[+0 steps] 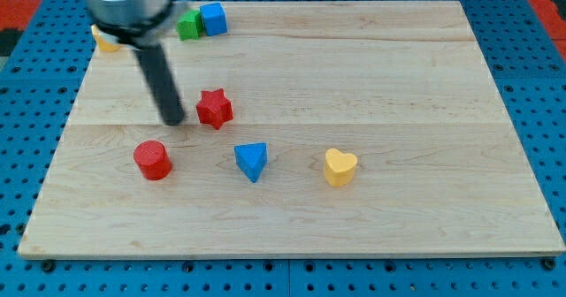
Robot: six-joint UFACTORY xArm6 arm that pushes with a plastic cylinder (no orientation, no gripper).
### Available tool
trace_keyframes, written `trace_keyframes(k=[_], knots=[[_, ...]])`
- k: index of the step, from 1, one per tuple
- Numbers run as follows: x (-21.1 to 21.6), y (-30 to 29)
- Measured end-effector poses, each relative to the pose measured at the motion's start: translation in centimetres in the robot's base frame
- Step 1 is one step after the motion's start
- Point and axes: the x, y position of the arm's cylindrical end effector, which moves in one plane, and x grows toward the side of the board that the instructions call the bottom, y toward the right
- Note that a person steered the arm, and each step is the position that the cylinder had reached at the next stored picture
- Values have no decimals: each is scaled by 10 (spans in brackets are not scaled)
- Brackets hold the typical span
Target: Point your arm at yellow hexagon
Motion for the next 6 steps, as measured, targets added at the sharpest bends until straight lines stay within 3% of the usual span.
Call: trace_keyframes(k=[1,2,3,4,5,6], knots=[[-48,85],[-66,58],[-109,93],[-115,147],[-70,179],[-121,172]])
